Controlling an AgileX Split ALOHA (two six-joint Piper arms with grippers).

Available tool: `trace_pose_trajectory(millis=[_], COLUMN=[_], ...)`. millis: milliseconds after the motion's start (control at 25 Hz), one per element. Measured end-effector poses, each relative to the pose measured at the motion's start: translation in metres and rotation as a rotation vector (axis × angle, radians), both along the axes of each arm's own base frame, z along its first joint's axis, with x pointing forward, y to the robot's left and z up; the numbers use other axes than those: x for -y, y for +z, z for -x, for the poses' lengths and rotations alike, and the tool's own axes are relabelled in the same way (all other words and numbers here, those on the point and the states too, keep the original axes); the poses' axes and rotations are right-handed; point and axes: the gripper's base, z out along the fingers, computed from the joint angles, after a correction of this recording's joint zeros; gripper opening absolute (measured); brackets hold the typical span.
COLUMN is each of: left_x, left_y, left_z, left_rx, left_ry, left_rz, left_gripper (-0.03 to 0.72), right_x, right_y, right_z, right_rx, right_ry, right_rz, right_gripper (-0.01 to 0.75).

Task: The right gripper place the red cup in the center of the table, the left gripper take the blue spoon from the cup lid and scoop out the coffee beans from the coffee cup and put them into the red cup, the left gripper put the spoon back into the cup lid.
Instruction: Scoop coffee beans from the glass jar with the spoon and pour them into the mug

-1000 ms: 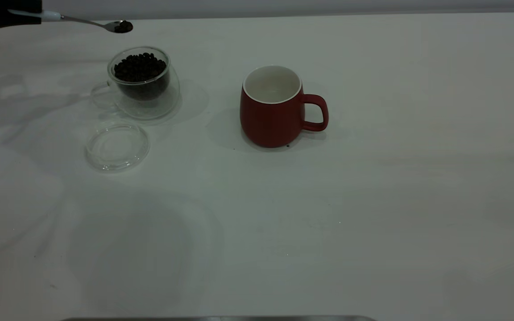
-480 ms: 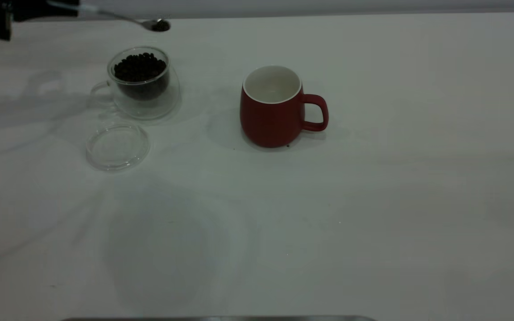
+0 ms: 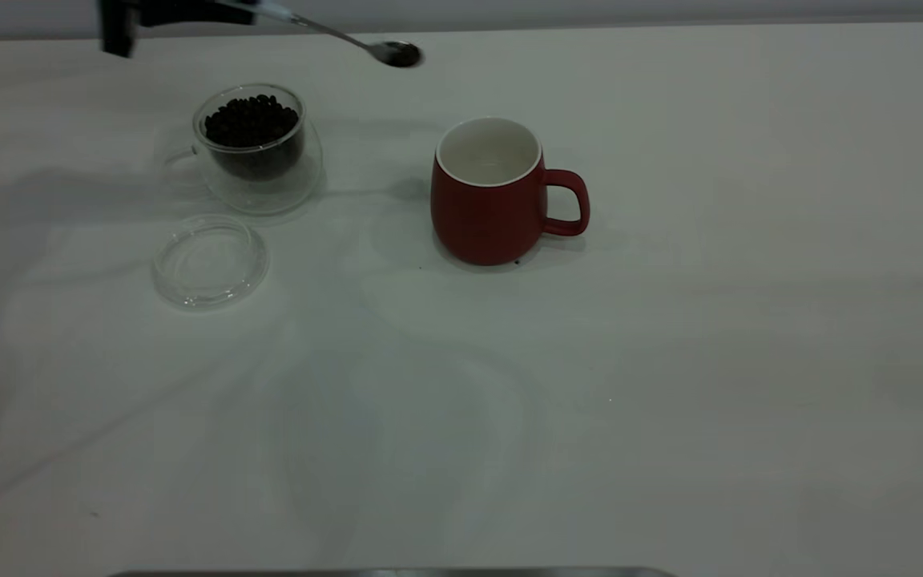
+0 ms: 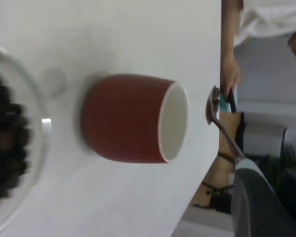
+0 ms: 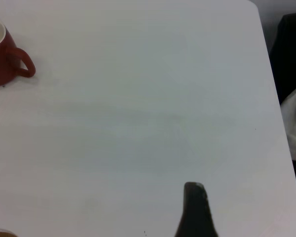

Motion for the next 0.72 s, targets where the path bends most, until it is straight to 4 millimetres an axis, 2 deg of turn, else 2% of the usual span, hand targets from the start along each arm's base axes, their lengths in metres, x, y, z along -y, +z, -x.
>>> trace_pose_trajectory(millis=[280,560,720], left_x=[0.031,0.047,0.049], left_y=[-0.001,-0.002,-0.002], left_z=[0.006,0.009,0.01], left_rx=[0.045,0.145,0.214], left_ry=[-0.105,-0.195,-0.235], left_rz=[-0.015,-0.021,-0.021], left_gripper=[0.12,0.12,0.12], right_x=[0.0,0.0,0.0], right_y=[0.0,0.0,0.0], right_z=[0.0,0.0,0.0], right_rx=[0.0,0.0,0.0], right_ry=[0.0,0.0,0.0], right_rz=[0.001,0.001,0.001], right_gripper=[0.588,0.588,0.588])
